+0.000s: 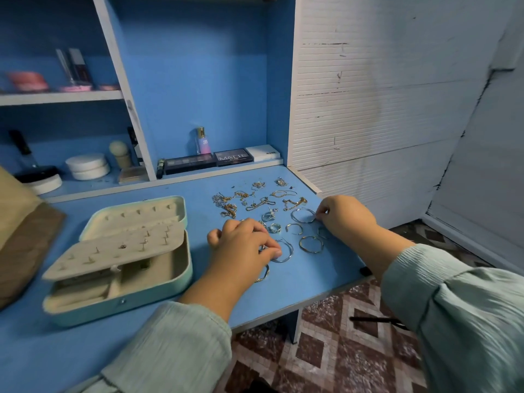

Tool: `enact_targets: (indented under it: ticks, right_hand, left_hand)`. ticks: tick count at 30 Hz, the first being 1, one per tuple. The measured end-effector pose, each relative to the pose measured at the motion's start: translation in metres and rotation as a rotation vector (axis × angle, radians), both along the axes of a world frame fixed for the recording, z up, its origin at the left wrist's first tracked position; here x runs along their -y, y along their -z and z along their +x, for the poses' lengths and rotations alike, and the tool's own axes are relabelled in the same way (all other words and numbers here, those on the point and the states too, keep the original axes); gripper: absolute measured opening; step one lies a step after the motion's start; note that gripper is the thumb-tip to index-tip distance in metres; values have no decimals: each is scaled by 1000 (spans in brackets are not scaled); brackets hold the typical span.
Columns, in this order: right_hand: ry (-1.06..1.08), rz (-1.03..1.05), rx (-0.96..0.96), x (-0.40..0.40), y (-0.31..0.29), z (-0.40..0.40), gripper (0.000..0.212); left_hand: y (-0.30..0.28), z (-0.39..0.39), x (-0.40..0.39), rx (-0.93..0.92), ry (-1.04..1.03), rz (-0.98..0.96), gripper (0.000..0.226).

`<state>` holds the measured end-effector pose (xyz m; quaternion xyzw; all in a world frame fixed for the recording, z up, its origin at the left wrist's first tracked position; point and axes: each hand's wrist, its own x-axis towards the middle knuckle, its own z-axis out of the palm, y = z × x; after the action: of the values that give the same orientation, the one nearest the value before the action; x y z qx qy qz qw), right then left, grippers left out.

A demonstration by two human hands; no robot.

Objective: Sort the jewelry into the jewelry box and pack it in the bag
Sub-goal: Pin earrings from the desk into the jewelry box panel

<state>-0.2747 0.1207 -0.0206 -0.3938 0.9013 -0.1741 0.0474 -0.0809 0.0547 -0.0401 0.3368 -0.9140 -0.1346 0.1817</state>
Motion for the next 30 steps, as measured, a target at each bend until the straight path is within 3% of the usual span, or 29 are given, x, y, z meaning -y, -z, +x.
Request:
enact_targets:
  ticks: [8, 16, 22, 30]
  right_hand:
    - [-63, -62, -39, -4, 2, 8, 13]
    - [-202, -213, -14, -9, -15, 49, 20]
    - [-265, -414, 384, 3, -33, 94, 17]
    - [-368, -460, 757, 30, -38, 163, 17]
  left_hand:
    - [-3, -4, 0, -48, -17, 11, 14]
    - [-8, 2, -8, -243, 80, 83, 18]
    - [-22, 24, -12, -369, 36, 34, 16]
    - [-30, 91, -20, -285, -91, -67, 21]
